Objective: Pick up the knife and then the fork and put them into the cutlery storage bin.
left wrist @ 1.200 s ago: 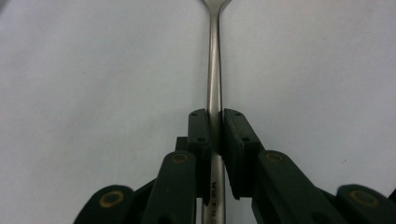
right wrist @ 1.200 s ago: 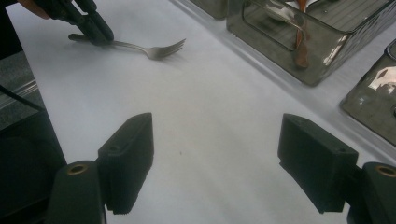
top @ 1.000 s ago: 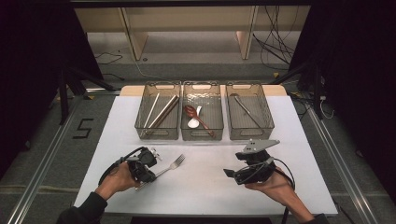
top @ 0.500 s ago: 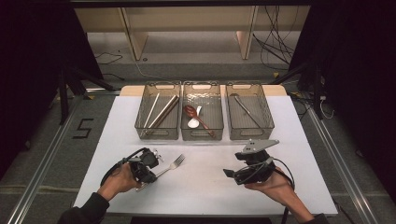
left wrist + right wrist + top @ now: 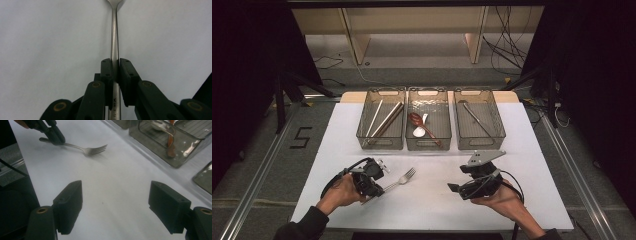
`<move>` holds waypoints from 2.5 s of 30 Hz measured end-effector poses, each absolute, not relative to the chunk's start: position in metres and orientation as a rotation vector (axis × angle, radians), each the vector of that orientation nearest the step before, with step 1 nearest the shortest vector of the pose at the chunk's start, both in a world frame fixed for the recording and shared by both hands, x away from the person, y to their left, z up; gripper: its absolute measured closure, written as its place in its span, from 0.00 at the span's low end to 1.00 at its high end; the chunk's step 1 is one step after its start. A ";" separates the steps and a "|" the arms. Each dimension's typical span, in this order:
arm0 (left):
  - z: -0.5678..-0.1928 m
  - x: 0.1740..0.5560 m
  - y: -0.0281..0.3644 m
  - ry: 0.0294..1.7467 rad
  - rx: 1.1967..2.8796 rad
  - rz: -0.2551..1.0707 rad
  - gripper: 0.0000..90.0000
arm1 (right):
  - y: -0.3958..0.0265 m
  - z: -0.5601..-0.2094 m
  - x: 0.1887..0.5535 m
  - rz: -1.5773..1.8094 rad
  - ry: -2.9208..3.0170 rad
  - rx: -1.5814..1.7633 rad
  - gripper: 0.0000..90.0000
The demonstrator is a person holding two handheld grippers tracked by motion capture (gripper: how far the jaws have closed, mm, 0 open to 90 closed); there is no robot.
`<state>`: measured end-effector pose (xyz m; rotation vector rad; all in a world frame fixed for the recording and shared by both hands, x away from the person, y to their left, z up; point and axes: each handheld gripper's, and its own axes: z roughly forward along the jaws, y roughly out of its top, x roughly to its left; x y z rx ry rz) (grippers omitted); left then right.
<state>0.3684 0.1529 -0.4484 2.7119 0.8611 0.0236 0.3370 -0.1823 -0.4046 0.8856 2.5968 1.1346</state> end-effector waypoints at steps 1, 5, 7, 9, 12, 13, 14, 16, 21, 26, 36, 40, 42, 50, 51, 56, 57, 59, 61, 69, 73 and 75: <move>-0.447 0.367 0.151 0.861 2.700 0.033 0.91 | -0.181 -0.405 0.337 1.136 2.600 0.880 0.31; -0.435 0.362 0.143 0.813 2.691 0.042 0.91 | -0.176 -0.405 0.337 1.145 2.610 0.862 0.31; -0.430 0.359 0.136 0.776 2.688 0.039 0.91 | -0.172 -0.405 0.336 1.151 2.615 0.841 0.31; -0.427 0.357 0.129 0.737 2.701 0.036 0.91 | -0.167 -0.404 0.335 1.162 2.624 0.807 0.31; -0.425 0.352 0.119 0.693 2.708 0.019 0.91 | -0.158 -0.401 0.332 1.188 2.639 0.740 0.31; -0.424 0.351 0.116 0.677 2.707 0.021 0.91 | -0.155 -0.401 0.331 1.194 2.648 0.721 0.32; -0.423 0.350 0.113 0.662 2.713 0.024 0.91 | -0.151 -0.401 0.330 1.201 2.665 0.692 0.32; -0.421 0.348 0.107 0.634 2.723 0.012 0.91 | -0.144 -0.403 0.330 1.187 2.684 0.663 0.32; -0.418 0.342 0.097 0.565 2.723 -0.009 0.91 | -0.124 -0.411 0.330 1.173 2.752 0.599 0.32; -0.414 0.334 0.088 0.505 2.724 -0.002 0.91 | -0.112 -0.419 0.332 1.160 2.795 0.566 0.33; -0.409 0.324 0.074 0.399 2.761 -0.002 0.91 | -0.104 -0.432 0.334 1.048 2.911 0.465 0.40; -0.409 0.323 0.072 0.379 2.768 -0.001 0.91 | -0.102 -0.434 0.332 1.002 2.922 0.434 0.47; -0.409 0.322 0.071 0.382 2.763 -0.009 0.90 | -0.101 -0.435 0.331 0.974 2.933 0.410 0.51; -0.407 0.320 0.070 0.354 2.762 0.002 0.90 | -0.102 -0.437 0.327 0.968 2.942 0.309 0.69; -0.407 0.320 0.070 0.348 2.768 -0.002 0.90 | -0.102 -0.437 0.327 0.962 2.945 0.298 0.71; -0.410 0.316 0.067 0.356 2.757 -0.006 0.90 | -0.101 -0.438 0.325 0.931 2.959 0.238 0.83; -0.409 0.316 0.067 0.336 2.768 -0.015 0.90 | -0.101 -0.438 0.324 0.927 2.971 0.227 0.85; -0.409 0.316 0.067 0.303 2.782 -0.022 0.90 | -0.101 -0.439 0.324 0.920 2.975 0.163 0.87; -0.409 0.314 0.066 0.290 2.780 -0.017 0.90 | -0.101 -0.440 0.321 0.910 2.995 0.144 0.90; -0.407 0.312 0.066 0.235 2.762 -0.024 0.96 | -0.105 -0.440 0.320 0.918 3.019 0.036 0.98; -0.402 0.313 0.070 0.248 2.746 0.005 0.89 | -0.106 -0.441 0.321 0.893 3.022 0.060 0.98; -0.398 0.316 0.075 0.296 2.709 0.031 0.80 | -0.108 -0.441 0.322 0.872 3.015 0.072 0.98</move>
